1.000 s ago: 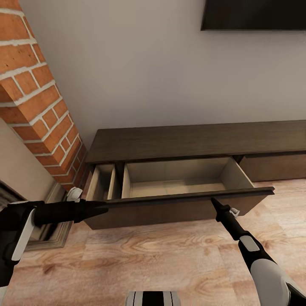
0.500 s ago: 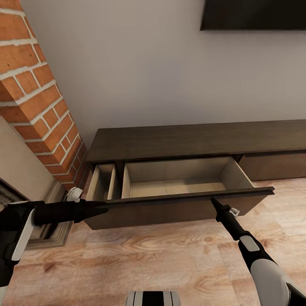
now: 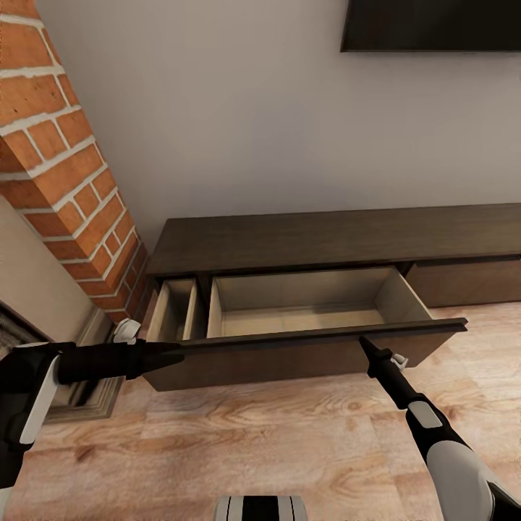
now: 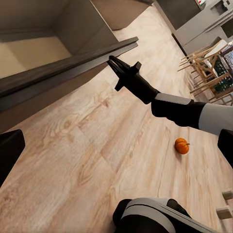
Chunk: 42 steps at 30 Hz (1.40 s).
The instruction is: Place each of the two pumpkins and all three candles from the living room inside a cabinet in the living room (use any cabinet), then make sure every cabinet is closed, and position the cauldron so it is next to a table in the living room.
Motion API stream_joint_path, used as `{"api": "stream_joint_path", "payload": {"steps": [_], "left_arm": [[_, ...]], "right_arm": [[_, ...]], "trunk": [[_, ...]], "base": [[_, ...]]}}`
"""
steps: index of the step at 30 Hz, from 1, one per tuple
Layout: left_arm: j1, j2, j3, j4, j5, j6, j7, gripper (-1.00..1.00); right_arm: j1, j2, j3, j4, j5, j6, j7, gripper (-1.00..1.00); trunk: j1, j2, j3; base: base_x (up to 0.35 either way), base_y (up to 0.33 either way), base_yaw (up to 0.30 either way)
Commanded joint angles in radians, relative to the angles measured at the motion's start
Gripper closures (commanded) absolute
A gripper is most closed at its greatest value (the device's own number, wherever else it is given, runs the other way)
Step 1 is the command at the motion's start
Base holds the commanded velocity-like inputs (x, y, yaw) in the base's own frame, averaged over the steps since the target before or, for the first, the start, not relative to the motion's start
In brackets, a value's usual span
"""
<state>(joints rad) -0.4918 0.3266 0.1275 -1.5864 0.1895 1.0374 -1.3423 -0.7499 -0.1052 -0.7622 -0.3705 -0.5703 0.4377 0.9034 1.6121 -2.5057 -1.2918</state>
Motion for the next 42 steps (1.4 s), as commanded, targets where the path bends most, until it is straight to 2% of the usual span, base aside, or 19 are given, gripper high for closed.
{"api": "stream_joint_path", "payload": {"steps": [1, 20, 21, 42], "left_arm": [[-0.001, 0.000, 0.000, 0.000, 0.002, 0.009, -0.002, -1.00], [-0.001, 0.000, 0.000, 0.000, 0.002, 0.009, -0.002, -1.00], [-0.001, 0.000, 0.000, 0.000, 0.002, 0.009, -0.002, -1.00], [-0.001, 0.000, 0.000, 0.000, 0.002, 0.009, -0.001, -1.00]], "right_arm": [[0.000, 0.005, 0.017, 0.002, 0.007, 0.013, 0.003, 1.00], [0.000, 0.005, 0.017, 0.002, 0.007, 0.013, 0.003, 1.00], [0.000, 0.005, 0.017, 0.002, 0.007, 0.013, 0.003, -1.00], [0.000, 0.005, 0.017, 0.004, 0.007, 0.014, 0.003, -1.00]], "trunk": [[0.000, 0.000, -0.001], [0.000, 0.000, -0.001], [0.000, 0.000, -0.001], [0.000, 0.000, -0.001]], "base": [[-0.102, 0.000, 0.000], [-0.033, 0.000, 0.000], [-0.004, 0.000, 0.000], [-0.033, 0.000, 0.000]]}}
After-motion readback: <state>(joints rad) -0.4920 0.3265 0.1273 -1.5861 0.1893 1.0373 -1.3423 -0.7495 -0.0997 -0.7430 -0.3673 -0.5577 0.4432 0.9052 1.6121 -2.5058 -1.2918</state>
